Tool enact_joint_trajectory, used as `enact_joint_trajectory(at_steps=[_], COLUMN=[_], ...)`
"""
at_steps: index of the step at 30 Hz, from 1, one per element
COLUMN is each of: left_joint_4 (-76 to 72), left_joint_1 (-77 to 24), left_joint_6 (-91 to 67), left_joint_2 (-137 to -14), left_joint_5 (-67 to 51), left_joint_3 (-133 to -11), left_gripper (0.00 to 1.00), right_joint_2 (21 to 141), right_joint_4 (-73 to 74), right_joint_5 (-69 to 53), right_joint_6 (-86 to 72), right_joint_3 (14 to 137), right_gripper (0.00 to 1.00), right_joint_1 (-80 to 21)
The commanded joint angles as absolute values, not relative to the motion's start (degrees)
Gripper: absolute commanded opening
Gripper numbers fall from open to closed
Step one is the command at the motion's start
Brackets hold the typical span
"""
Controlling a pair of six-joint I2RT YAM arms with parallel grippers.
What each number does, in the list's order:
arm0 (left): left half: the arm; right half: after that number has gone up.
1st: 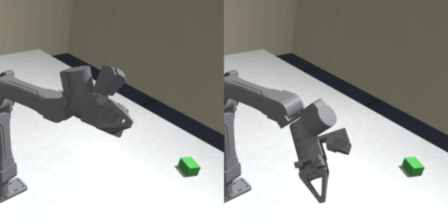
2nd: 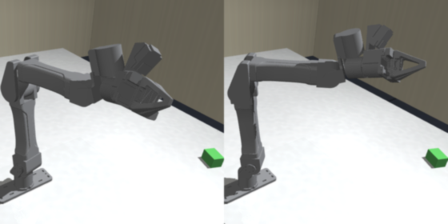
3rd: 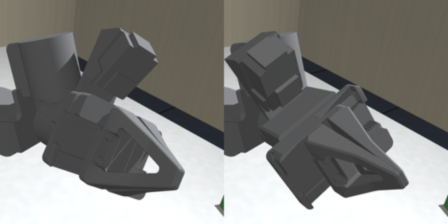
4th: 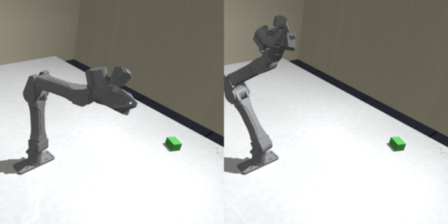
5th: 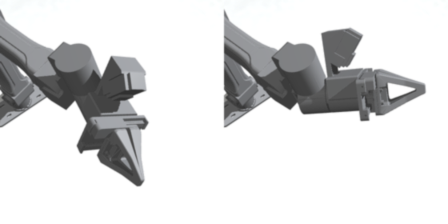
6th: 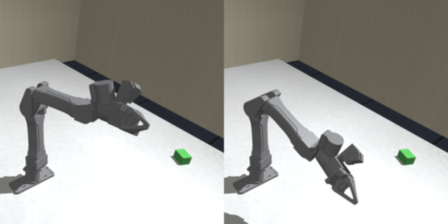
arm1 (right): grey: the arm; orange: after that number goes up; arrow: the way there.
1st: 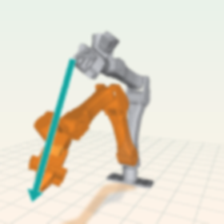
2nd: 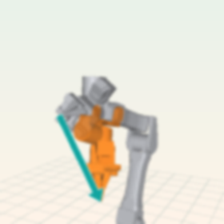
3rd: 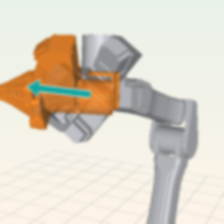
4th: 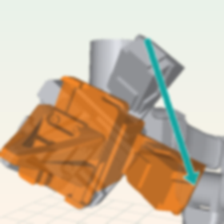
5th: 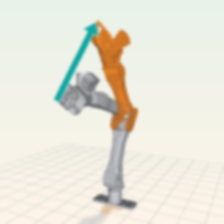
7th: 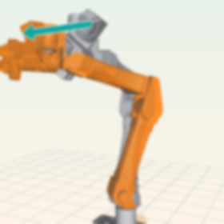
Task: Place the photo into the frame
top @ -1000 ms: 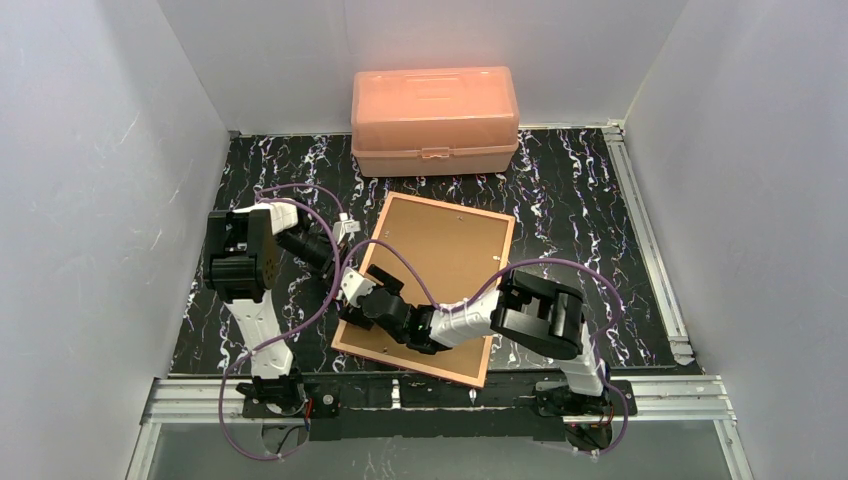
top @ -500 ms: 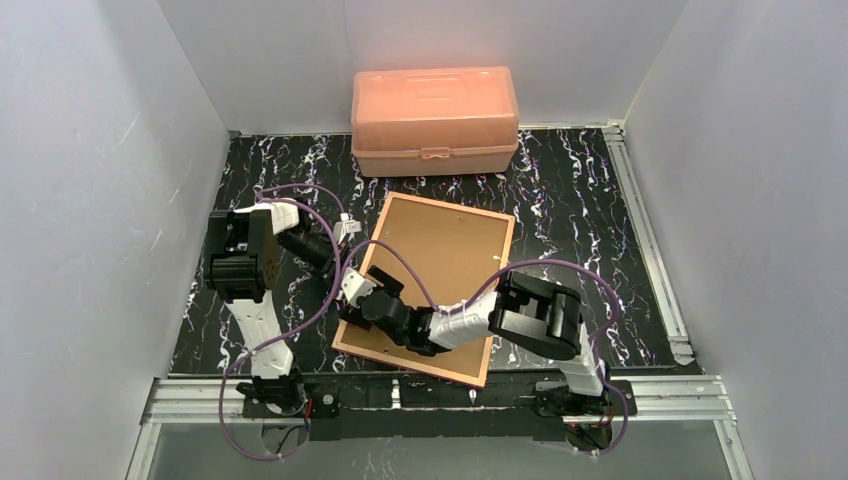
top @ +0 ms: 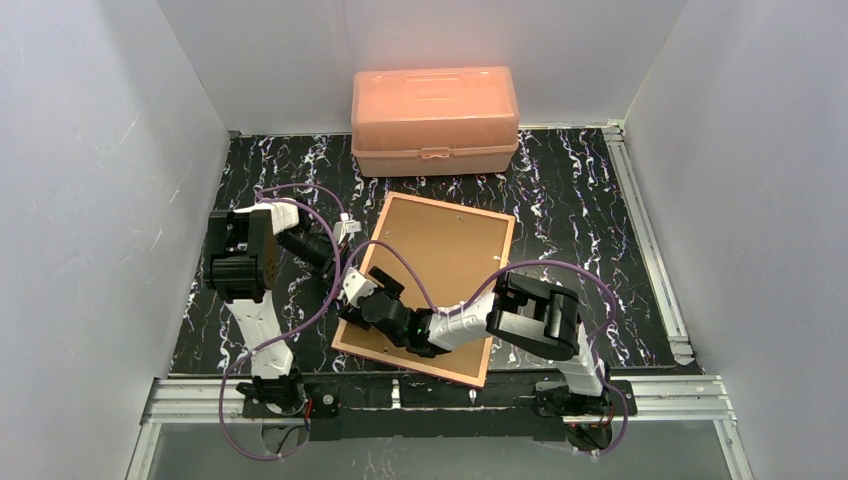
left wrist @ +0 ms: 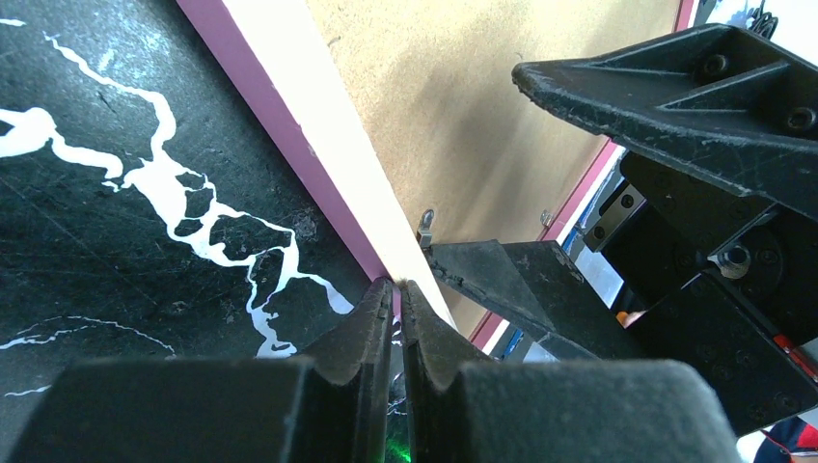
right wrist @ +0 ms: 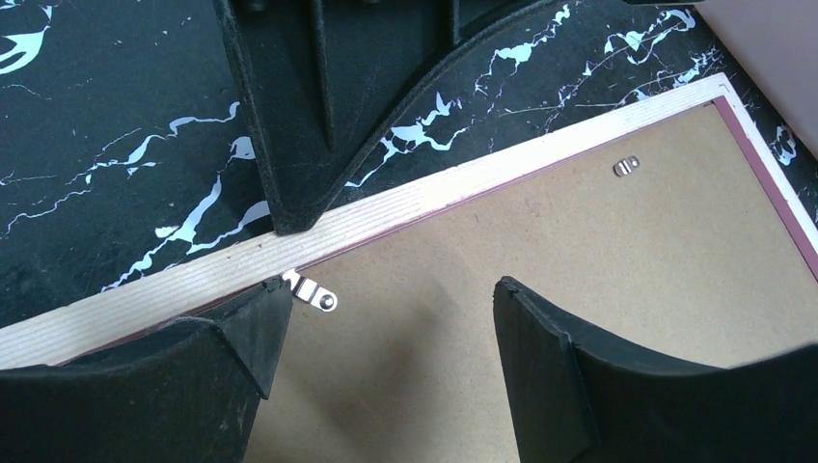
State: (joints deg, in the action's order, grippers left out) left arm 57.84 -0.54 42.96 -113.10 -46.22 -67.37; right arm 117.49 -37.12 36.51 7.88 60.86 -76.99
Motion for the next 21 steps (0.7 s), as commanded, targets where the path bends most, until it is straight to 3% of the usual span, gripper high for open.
enact_joint_trajectory(at_steps=[1,5,11,16,21], left_joint_4=[58.1,58.9,64.3,65.1,58.3], left_joint_1=[-1.9,-1.9,2.8,4.9,4.2], left_joint_6=[44.4,44.3,44.2,39.6,30.0], left_joint_2=[-113.2,-112.6,-110.4,-109.3,-110.7], left_joint_5=[-46.7,-46.4,-48.5,-50.4,-51.2], left_joint_3=[-66.8,-67.1,-73.2,-78.8,-80.5], left_gripper=[0.06,0.06,0.08,0.16,0.25], right_joint_2=[119.4,115.1,99.7,92.8,96.2], right_joint_4=[-40.9,-39.5,-34.2,-30.7,-22.7], right_joint_5=[36.4,33.0,23.7,14.7,3.2], right_joint_6=[5.0,1.2,-7.5,-12.6,-18.3], right_joint_3=[60.3,59.9,57.0,55.4,63.4], right_gripper=[0.85,0.88,0.94,0.96,0.95], right_joint_1=[-76.4,-76.5,-73.2,-63.2,-52.5])
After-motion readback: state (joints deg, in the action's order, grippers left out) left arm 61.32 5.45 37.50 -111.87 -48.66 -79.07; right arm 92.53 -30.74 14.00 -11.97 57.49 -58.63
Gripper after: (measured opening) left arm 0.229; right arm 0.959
